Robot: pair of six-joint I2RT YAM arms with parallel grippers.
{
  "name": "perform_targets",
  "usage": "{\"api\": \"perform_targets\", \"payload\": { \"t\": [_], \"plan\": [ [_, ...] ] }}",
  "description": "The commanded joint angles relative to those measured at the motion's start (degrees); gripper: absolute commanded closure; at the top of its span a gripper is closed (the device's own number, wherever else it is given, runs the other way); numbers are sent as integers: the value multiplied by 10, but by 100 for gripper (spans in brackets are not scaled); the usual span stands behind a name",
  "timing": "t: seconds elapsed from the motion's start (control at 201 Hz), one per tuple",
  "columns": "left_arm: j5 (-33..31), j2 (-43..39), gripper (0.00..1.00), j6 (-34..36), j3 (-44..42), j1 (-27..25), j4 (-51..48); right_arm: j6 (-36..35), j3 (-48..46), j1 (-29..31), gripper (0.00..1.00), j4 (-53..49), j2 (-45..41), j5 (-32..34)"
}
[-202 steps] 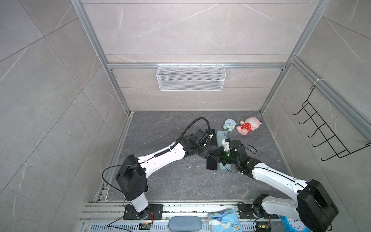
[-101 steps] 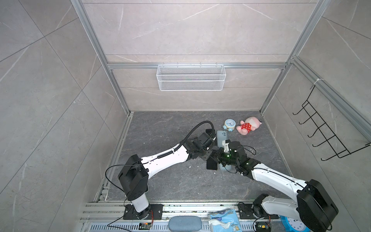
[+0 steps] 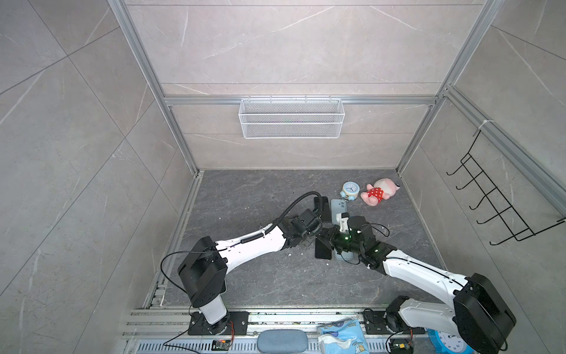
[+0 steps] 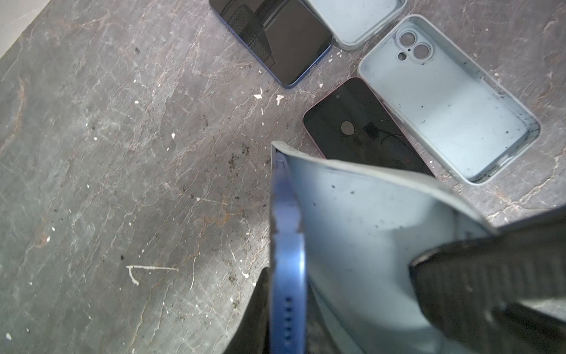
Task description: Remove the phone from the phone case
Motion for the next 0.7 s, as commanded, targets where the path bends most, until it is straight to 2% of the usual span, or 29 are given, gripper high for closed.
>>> {"api": "perform_targets", "payload": {
  "t": [0.0, 0.219, 0.354, 0.483, 0.568, 0.692],
  "plan": [
    [-41, -75, 92, 34, -11, 5, 20, 5, 7, 5, 100, 43, 13, 7],
    [-117, -200, 95, 138, -85, 5, 86, 26, 7, 8, 100, 61, 51, 39],
    [-142, -237, 96, 213, -126, 4, 112, 48, 13, 8, 100, 74, 75, 69],
    [-133, -244, 98, 326, -196, 6, 205, 93, 16, 14, 100, 111, 110, 101],
    [-131, -229, 100, 373, -205, 20, 218, 128, 18, 20, 100, 134, 136, 130],
    [-79, -224, 100, 454, -257, 46, 285, 182, 25, 34, 100, 169, 176, 167]
  ]
}}
